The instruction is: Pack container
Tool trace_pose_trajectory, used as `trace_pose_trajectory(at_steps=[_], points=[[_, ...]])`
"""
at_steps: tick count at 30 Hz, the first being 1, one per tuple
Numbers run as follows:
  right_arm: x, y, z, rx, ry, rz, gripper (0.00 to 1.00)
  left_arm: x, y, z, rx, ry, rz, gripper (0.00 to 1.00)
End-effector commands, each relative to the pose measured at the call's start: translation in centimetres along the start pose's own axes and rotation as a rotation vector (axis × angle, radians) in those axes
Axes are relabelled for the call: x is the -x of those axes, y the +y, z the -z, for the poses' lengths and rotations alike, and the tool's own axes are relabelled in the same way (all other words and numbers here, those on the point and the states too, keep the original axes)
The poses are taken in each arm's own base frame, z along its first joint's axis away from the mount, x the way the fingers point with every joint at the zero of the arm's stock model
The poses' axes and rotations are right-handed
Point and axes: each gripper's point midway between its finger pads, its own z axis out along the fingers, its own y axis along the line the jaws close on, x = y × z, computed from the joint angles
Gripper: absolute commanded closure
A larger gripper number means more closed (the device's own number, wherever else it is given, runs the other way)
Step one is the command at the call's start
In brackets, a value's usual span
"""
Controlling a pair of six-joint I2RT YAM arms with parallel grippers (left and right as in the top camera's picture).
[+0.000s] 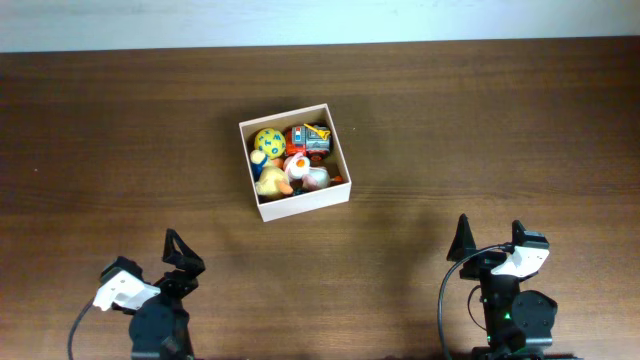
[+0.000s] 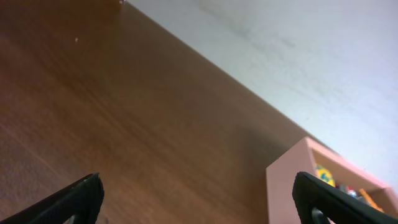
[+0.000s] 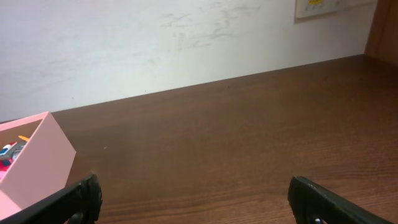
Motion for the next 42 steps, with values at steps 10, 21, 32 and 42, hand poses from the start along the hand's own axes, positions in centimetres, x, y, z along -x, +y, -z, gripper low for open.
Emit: trace_pose_trajectory(at_steps=[10, 21, 32, 42], points=[[-0.2, -0.2, 0.0, -0.005, -0.002, 0.005, 0.01, -0.9, 0.4, -0.5, 0.001, 0.003, -0.001, 0.01], [-0.2, -0.2, 0.0, -0.005, -0.002, 0.005, 0.01, 3.3, -1.4, -0.1, -0.045, -0.174, -0.148, 0.01], [-0.2, -0.2, 0.0, -0.005, -0.003, 0.005, 0.01, 4.6, -2.2, 0.3, -0.049, -0.239, -0.373, 0.01], [-0.2, -0.2, 0.0, -0.005, -0.002, 0.005, 0.01, 1.8, -2.1, -0.8, -0.072, -0.181, -0.62, 0.01]])
